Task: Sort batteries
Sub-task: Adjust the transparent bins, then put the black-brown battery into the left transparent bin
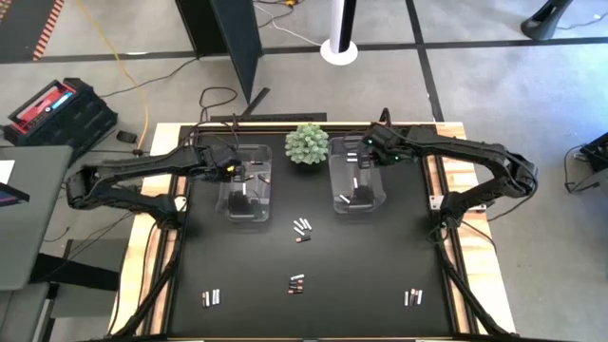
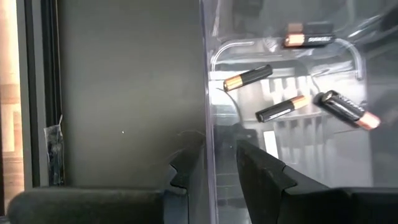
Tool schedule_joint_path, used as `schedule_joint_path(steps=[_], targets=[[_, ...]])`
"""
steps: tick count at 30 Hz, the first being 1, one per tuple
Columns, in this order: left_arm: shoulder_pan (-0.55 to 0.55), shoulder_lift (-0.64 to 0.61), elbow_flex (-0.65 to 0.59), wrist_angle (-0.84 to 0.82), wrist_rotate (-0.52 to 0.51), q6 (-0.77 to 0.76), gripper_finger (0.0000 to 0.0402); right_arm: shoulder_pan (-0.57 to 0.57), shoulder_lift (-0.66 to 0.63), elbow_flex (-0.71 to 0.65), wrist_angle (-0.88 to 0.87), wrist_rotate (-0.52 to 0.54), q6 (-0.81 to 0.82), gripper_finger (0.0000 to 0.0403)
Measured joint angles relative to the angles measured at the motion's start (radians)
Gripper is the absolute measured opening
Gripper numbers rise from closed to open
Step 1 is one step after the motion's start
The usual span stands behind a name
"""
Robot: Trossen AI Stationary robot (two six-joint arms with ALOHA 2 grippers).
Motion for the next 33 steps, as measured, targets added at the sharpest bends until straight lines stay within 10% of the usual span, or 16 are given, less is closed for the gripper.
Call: schedule_joint_path(steps=[33], targets=[[-0.172,-0.559,0.001,0.078,-0.04,0.39,0.0092,0.383,-0.212,0.0,-0.104,0.132,-0.019,0.0052]])
